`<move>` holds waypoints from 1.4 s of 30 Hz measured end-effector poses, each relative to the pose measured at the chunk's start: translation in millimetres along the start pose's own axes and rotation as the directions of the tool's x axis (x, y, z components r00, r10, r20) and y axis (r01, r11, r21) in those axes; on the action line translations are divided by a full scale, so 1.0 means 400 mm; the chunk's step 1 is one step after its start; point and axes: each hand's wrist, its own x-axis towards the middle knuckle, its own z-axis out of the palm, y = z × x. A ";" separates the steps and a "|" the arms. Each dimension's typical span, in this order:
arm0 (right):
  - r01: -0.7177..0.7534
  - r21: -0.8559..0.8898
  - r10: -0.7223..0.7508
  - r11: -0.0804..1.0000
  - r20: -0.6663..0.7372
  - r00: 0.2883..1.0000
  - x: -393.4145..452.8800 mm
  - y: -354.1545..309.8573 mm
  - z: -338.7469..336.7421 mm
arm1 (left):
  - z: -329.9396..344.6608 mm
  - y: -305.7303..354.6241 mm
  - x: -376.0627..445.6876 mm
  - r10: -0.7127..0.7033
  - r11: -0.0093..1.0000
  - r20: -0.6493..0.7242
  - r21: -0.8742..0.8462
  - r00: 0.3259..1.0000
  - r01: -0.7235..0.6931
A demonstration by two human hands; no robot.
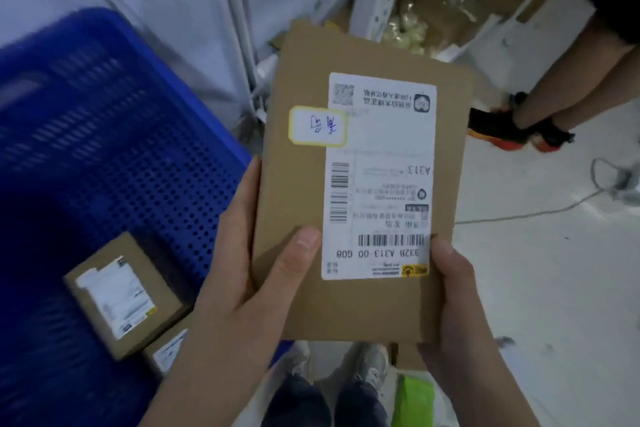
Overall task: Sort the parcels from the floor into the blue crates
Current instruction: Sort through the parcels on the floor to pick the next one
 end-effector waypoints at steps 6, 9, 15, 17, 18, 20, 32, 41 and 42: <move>0.005 -0.360 0.084 0.933 0.232 0.969 0.049 0.041 0.265 | -0.252 -0.058 -0.020 -0.085 0.982 -0.210 -0.184 0.974 0.046; 0.033 -0.514 0.172 0.857 0.346 0.923 0.091 0.103 0.363 | -0.365 -0.154 -0.001 -0.115 0.977 -0.288 -0.203 0.951 0.057; 0.056 -0.685 0.318 0.727 0.407 0.856 0.185 0.300 0.529 | -0.509 -0.352 0.023 -0.193 0.980 -0.437 -0.138 0.879 0.146; 0.062 -0.718 0.338 0.694 0.400 0.852 0.202 0.374 0.569 | -0.538 -0.413 0.038 -0.230 0.973 -0.472 -0.096 0.851 0.210; 0.055 -0.727 0.350 0.684 0.393 0.850 0.208 0.406 0.584 | -0.549 -0.443 0.046 -0.239 0.969 -0.492 -0.068 0.837 0.237; 0.068 -0.756 0.359 0.651 0.386 0.850 0.216 0.459 0.608 | -0.566 -0.492 0.060 -0.229 0.966 -0.546 -0.027 0.806 0.256; 0.241 -0.802 0.251 0.546 0.431 0.867 0.290 0.625 0.669 | -0.546 -0.611 0.126 -0.076 0.724 -0.614 0.507 0.786 0.467; 0.349 -0.779 0.275 0.521 0.540 0.795 0.333 0.641 0.638 | -0.502 -0.675 0.153 0.081 0.518 -0.532 0.745 0.843 0.421; 0.360 -0.787 0.283 0.501 0.542 0.791 0.333 0.643 0.633 | -0.503 -0.674 0.151 0.073 0.499 -0.524 0.756 0.849 0.424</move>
